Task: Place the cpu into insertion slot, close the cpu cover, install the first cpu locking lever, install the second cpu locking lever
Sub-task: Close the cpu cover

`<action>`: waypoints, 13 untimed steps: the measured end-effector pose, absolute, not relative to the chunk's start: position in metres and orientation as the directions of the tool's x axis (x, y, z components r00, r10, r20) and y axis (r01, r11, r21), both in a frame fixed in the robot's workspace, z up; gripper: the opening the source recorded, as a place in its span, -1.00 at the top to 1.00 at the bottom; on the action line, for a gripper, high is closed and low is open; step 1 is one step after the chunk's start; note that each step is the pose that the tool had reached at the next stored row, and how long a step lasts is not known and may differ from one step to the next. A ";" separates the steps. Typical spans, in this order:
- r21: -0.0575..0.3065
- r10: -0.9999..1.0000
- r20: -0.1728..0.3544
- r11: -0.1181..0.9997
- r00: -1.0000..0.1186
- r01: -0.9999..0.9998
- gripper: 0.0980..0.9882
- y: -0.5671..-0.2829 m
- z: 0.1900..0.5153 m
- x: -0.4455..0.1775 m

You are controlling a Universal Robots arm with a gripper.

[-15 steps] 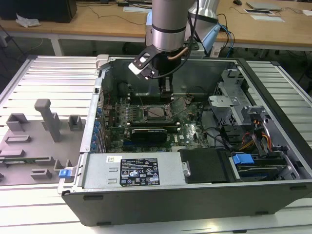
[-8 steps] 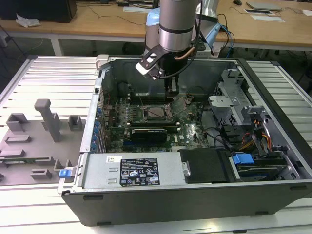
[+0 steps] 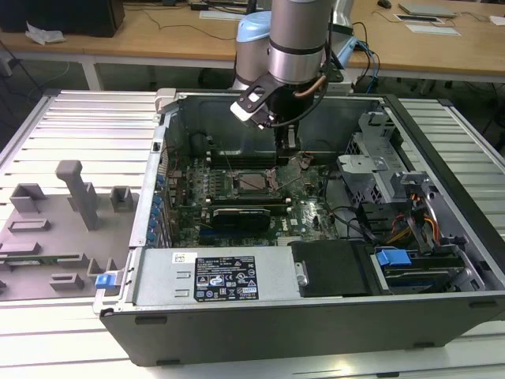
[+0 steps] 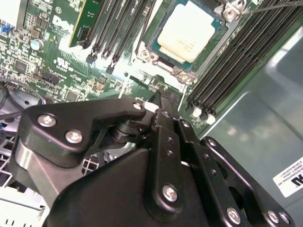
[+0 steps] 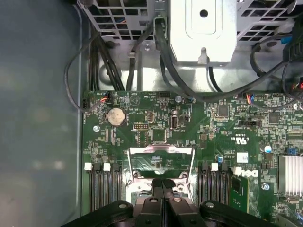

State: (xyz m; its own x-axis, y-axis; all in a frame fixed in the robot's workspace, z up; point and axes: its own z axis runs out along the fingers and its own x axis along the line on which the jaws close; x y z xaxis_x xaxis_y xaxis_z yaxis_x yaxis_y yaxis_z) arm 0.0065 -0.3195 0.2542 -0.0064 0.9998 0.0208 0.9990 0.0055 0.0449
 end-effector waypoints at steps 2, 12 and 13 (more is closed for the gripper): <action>0.045 1.000 0.021 0.006 -0.006 0.999 0.98 -0.320 0.257 0.006; 0.045 1.000 0.021 0.006 -0.007 0.999 0.98 -0.320 0.258 0.014; 0.045 1.000 0.021 0.006 -0.007 0.999 0.98 -0.320 0.258 0.016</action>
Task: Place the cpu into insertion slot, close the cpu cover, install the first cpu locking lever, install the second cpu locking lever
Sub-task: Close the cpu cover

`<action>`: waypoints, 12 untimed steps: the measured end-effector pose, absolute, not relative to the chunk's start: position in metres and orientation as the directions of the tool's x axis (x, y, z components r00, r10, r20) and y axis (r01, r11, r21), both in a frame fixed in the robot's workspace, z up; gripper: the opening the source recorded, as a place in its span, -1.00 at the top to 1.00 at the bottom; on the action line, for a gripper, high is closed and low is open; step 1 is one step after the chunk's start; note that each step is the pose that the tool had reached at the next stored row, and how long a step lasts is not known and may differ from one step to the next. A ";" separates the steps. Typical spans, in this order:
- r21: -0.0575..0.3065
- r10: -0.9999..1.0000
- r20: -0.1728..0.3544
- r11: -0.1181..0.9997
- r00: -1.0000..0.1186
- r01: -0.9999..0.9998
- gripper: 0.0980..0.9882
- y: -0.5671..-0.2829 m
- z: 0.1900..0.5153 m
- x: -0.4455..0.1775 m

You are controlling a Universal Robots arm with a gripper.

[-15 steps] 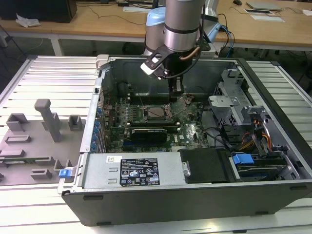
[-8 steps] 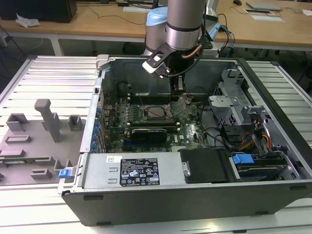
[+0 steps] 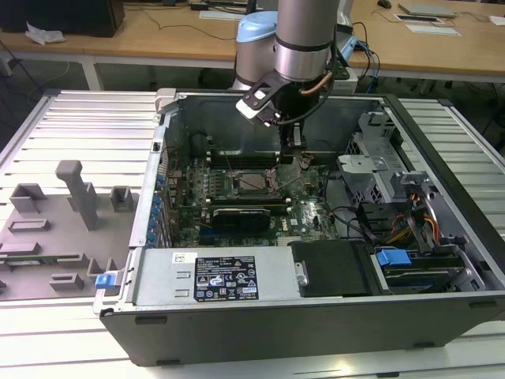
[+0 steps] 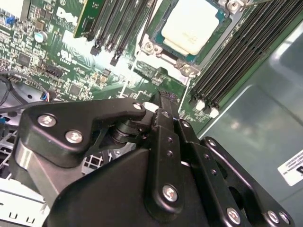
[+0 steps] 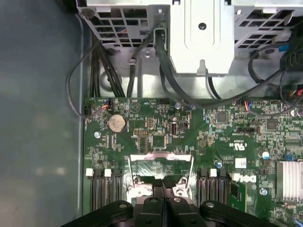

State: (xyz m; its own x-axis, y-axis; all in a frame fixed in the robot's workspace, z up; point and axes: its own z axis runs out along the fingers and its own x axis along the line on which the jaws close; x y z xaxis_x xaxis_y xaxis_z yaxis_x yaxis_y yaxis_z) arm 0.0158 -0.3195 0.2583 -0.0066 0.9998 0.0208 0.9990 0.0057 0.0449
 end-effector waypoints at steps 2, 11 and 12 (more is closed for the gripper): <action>0.045 1.000 0.021 0.006 -0.006 0.999 0.98 -0.320 0.258 0.018; 0.045 1.000 0.021 0.006 -0.006 0.999 0.98 -0.320 0.258 0.031; 0.045 1.000 0.021 0.006 -0.006 0.999 0.98 -0.320 0.258 0.032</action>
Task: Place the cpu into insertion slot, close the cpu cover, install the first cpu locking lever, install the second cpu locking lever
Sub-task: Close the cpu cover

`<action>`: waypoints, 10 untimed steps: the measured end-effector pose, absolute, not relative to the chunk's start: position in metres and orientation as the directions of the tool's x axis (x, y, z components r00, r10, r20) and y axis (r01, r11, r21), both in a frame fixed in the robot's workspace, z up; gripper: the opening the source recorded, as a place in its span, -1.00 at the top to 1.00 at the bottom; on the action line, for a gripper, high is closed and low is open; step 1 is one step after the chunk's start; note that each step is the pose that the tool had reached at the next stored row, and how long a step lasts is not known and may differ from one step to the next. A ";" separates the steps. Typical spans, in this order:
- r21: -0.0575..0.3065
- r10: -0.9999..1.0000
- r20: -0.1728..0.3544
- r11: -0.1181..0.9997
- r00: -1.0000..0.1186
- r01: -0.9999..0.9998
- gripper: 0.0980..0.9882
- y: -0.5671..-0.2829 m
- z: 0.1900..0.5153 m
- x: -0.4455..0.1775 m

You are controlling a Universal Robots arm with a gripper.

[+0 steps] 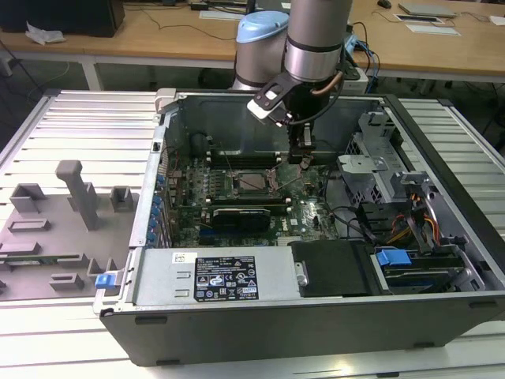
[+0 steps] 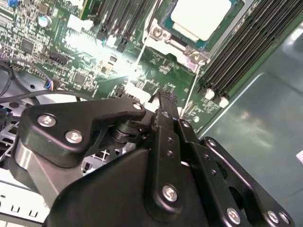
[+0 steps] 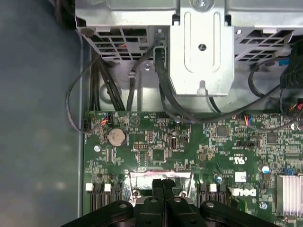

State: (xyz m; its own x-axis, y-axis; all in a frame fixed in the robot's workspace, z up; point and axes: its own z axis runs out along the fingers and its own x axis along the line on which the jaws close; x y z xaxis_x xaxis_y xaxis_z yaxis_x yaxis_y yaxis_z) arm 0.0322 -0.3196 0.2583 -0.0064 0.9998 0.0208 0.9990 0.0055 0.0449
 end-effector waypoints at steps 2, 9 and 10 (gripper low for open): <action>0.045 1.000 0.021 0.006 -0.007 0.999 0.98 -0.320 0.258 0.035; 0.045 1.000 0.021 0.005 -0.006 0.999 0.98 -0.320 0.258 0.051; 0.045 1.000 0.021 0.006 -0.007 0.999 0.98 -0.320 0.258 0.054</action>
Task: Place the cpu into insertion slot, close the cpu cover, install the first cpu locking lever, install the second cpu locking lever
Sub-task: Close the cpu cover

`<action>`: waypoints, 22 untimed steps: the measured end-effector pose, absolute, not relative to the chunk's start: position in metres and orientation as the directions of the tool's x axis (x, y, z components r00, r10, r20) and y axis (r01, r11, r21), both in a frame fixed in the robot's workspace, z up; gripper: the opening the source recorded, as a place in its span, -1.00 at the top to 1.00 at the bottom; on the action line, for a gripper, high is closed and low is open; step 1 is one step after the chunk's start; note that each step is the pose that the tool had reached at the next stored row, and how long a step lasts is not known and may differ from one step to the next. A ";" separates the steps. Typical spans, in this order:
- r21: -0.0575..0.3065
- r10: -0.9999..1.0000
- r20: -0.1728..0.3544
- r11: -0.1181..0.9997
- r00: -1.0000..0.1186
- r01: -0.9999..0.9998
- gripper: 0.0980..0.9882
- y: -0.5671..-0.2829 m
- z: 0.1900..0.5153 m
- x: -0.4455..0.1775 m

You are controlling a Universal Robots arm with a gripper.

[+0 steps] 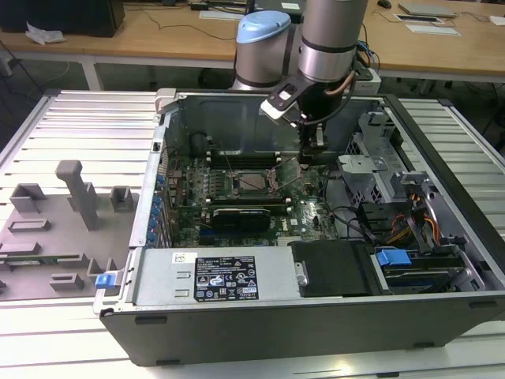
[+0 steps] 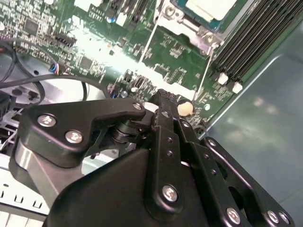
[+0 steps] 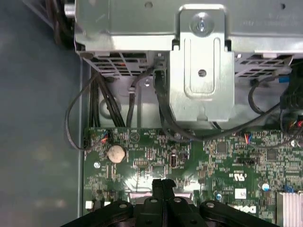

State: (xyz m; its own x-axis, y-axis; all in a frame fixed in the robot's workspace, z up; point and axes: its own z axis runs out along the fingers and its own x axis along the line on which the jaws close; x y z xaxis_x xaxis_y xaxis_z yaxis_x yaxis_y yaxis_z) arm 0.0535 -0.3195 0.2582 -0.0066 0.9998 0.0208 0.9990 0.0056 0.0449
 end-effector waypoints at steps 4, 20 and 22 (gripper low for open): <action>0.045 1.000 0.021 0.005 -0.006 0.999 0.98 -0.320 0.256 0.060; -0.091 1.000 0.021 0.003 -0.001 0.996 0.98 -0.320 0.239 0.064; -0.091 1.000 0.021 0.003 -0.001 0.996 0.98 -0.320 0.239 0.064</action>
State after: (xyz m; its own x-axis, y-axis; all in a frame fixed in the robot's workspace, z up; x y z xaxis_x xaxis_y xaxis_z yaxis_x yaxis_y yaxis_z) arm 0.0637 -0.3196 0.2391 -0.0010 0.9998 0.0211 0.9958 0.0030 -0.0913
